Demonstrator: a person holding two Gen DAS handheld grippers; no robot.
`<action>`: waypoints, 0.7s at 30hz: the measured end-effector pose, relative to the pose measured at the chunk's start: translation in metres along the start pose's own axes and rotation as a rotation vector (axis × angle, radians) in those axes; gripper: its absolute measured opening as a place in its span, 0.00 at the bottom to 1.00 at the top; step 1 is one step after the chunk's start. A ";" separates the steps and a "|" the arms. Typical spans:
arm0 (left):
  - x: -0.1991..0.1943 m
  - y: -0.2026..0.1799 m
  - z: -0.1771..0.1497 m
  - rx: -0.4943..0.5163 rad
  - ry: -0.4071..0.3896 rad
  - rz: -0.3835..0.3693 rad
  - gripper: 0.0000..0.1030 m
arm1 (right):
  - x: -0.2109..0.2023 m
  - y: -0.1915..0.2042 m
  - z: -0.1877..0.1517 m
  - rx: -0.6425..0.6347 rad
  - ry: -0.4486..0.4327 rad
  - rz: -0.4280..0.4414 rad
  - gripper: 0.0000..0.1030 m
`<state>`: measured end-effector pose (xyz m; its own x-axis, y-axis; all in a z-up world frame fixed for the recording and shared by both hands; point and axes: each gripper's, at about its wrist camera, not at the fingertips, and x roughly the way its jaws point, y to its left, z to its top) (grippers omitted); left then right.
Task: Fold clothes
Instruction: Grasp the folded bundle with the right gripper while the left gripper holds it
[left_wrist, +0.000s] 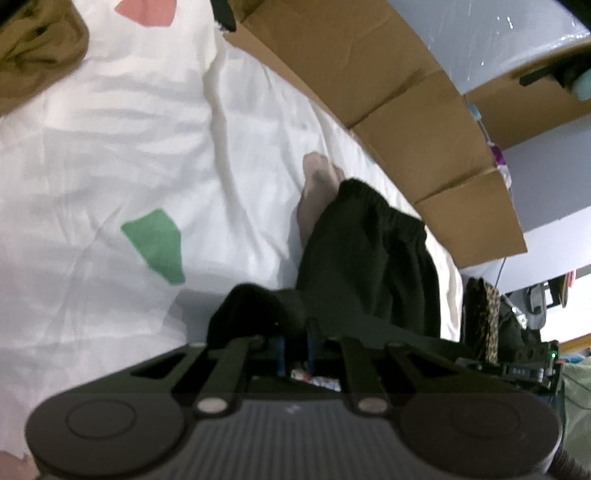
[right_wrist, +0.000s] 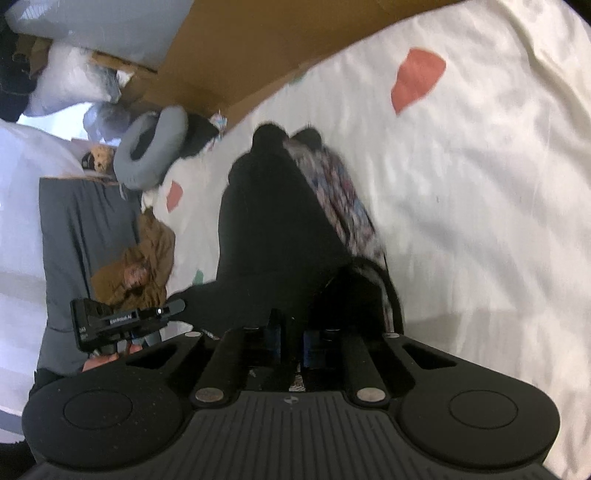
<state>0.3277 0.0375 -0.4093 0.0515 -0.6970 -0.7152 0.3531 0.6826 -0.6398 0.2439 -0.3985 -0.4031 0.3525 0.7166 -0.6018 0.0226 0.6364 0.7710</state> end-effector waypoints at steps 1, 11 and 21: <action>-0.001 -0.001 0.002 -0.002 -0.008 -0.004 0.10 | -0.001 0.000 0.003 -0.001 -0.008 -0.001 0.07; 0.002 -0.009 0.022 -0.003 -0.073 -0.040 0.09 | -0.005 0.005 0.034 -0.022 -0.075 -0.020 0.05; 0.018 -0.007 0.040 -0.036 -0.070 -0.032 0.13 | -0.004 -0.007 0.048 0.033 -0.093 -0.049 0.08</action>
<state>0.3639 0.0114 -0.4067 0.1068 -0.7313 -0.6736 0.3221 0.6664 -0.6724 0.2874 -0.4197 -0.3961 0.4359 0.6541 -0.6182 0.0726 0.6591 0.7486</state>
